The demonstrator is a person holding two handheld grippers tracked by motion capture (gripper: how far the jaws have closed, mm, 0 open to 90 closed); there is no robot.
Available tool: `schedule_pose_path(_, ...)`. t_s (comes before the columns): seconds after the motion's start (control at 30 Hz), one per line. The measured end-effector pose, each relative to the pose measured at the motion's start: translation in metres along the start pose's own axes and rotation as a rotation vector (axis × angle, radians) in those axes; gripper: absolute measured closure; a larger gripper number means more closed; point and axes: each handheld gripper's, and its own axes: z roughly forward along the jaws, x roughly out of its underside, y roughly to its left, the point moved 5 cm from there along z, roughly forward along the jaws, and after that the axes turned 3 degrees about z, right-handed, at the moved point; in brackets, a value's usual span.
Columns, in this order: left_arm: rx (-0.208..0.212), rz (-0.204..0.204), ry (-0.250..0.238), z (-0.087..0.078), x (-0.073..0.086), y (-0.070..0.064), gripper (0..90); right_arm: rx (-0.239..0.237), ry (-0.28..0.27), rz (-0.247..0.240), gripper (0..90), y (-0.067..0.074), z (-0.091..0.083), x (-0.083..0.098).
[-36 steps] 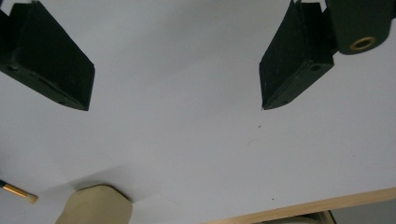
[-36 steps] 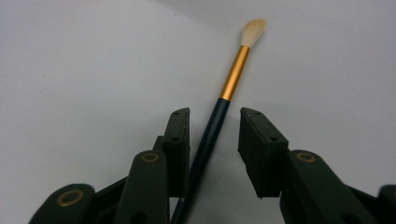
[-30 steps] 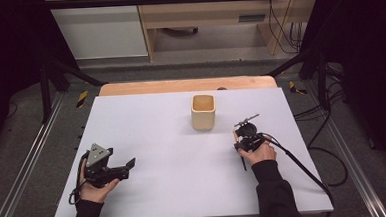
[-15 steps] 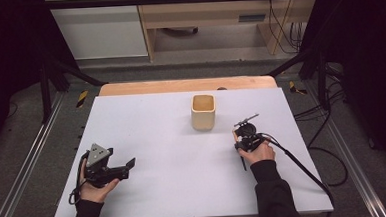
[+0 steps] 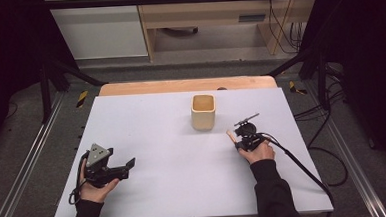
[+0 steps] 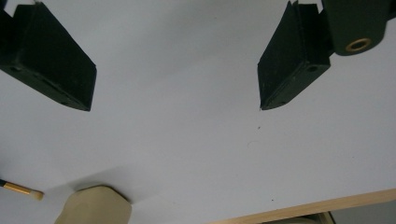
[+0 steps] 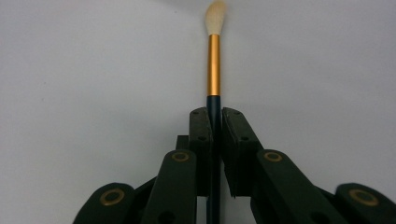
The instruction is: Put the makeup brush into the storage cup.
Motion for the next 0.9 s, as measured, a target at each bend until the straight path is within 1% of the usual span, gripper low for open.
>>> schedule_pose_path(0.13, 0.000, 0.003, 0.001, 0.000, 0.000, 0.000, 11.3, -0.005, 0.009, -0.033, 83.2, -0.001, -0.004, 0.001)
schedule_pose_path(0.2, 0.000, 0.002, 0.000, 0.000, 0.000, 0.000, 11.3, -0.011, 0.013, -0.066, 83.2, 0.000, -0.008, 0.003)
schedule_pose_path(0.23, 0.001, 0.003, -0.001, 0.000, 0.000, 0.000, 11.3, -0.018, 0.018, -0.072, 83.2, 0.001, -0.009, 0.004)
schedule_pose_path(0.27, 0.001, 0.005, 0.000, 0.000, 0.000, 0.000, 11.4, -0.023, 0.019, -0.103, 83.1, 0.001, -0.010, 0.005)
schedule_pose_path(0.3, 0.001, 0.008, 0.001, -0.001, 0.000, -0.001, 11.4, -0.025, 0.032, -0.099, 83.1, 0.002, -0.011, 0.007)
schedule_pose_path(0.33, 0.001, 0.010, 0.001, -0.001, 0.000, -0.001, 11.4, -0.035, 0.039, -0.119, 83.2, 0.003, -0.011, 0.009)
schedule_pose_path(0.37, 0.001, 0.010, 0.001, -0.001, 0.000, -0.001, 11.4, -0.035, 0.039, -0.119, 83.2, 0.003, -0.011, 0.009)
schedule_pose_path(0.4, 0.002, 0.010, 0.002, 0.000, 0.000, -0.001, 11.5, -0.051, 0.056, -0.143, 83.1, 0.005, -0.011, 0.011)
schedule_pose_path(0.5, 0.004, 0.009, 0.005, 0.000, 0.000, -0.001, 11.5, -0.062, 0.069, -0.181, 83.1, 0.007, -0.009, 0.014)
schedule_pose_path(0.6, 0.004, 0.008, 0.002, 0.000, 0.000, -0.001, 11.5, -0.068, 0.073, -0.205, 82.9, 0.009, -0.010, 0.014)
schedule_pose_path(0.67, 0.004, 0.009, 0.002, 0.000, 0.000, -0.001, 11.5, -0.071, 0.080, -0.213, 82.5, 0.009, -0.010, 0.015)
schedule_pose_path(0.7, 0.005, 0.008, 0.002, 0.000, 0.000, -0.001, 11.5, -0.070, 0.082, -0.217, 81.2, 0.009, -0.010, 0.015)
schedule_pose_path(0.77, 0.005, 0.008, 0.003, 0.000, 0.000, -0.001, 11.5, -0.067, 0.082, -0.226, 74.8, 0.009, -0.010, 0.015)
schedule_pose_path(0.8, 0.004, 0.008, 0.001, 0.000, 0.000, -0.001, 11.5, -0.061, 0.080, -0.233, 73.9, 0.009, -0.010, 0.015)
schedule_pose_path(0.9, 0.004, 0.008, 0.002, 0.000, 0.000, -0.001, 11.5, -0.066, 0.083, -0.256, 70.8, 0.009, -0.013, 0.015)
